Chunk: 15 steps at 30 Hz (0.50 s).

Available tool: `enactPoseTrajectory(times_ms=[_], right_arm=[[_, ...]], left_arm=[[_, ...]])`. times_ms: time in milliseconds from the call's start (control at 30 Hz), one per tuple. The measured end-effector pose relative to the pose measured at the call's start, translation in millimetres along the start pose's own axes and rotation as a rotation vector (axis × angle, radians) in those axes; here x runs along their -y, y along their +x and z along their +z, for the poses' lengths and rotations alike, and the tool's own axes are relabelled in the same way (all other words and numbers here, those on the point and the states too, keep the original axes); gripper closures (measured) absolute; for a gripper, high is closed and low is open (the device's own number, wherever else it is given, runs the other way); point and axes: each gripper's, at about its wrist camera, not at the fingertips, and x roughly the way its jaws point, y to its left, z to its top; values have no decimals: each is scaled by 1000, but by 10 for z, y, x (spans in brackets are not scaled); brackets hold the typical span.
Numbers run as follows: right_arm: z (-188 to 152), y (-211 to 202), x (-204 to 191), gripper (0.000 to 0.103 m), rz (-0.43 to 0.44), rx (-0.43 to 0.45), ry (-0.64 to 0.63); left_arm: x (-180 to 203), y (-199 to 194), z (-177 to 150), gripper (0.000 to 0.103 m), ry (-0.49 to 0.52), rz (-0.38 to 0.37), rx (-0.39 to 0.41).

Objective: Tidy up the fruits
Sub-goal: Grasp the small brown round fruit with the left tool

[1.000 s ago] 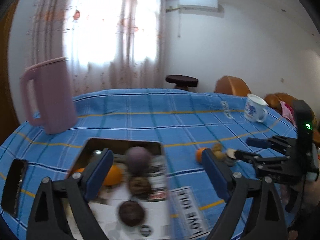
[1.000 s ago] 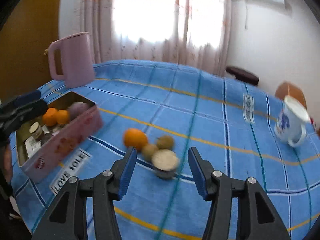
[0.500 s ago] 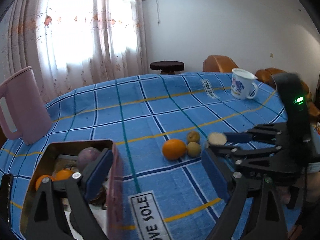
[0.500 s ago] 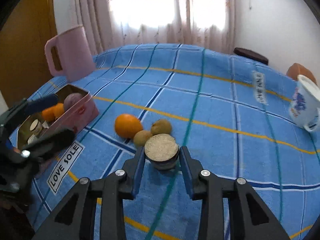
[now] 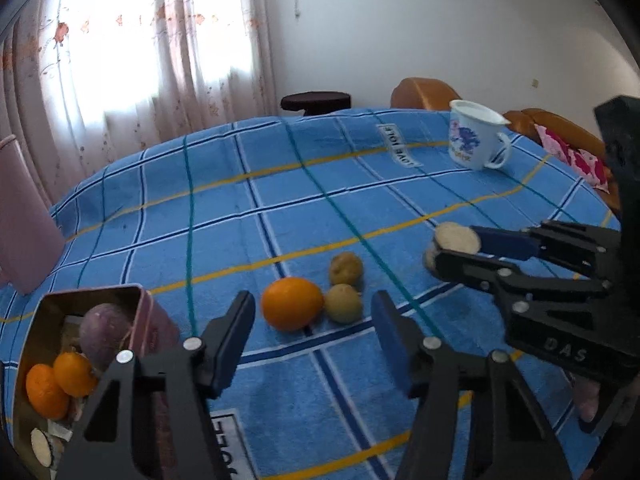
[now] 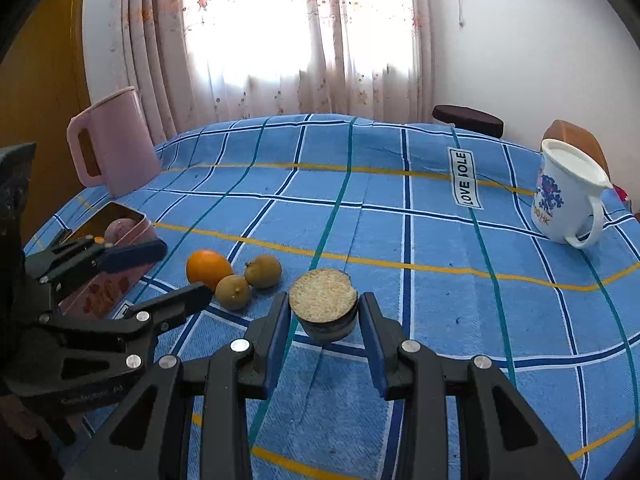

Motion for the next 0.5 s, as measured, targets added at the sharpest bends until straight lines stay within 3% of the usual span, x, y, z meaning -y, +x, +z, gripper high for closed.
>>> enactPoseTrajectory(times_ms=[100,167,433,500], right_arm=[[-1,-11,13,66,1,3,6],[-3,-23,20,66,-2,9,11],[0,-20,3,66,-11,8,1],[0,-38,11,66,-13,16,4]], left_arm=[[134,26,-9,47,39,-15,-13],[216,79,-5,58,69,-21,-37],[302,340,83,59,110,3,-112],[253,348,102,69,91,5,-108]])
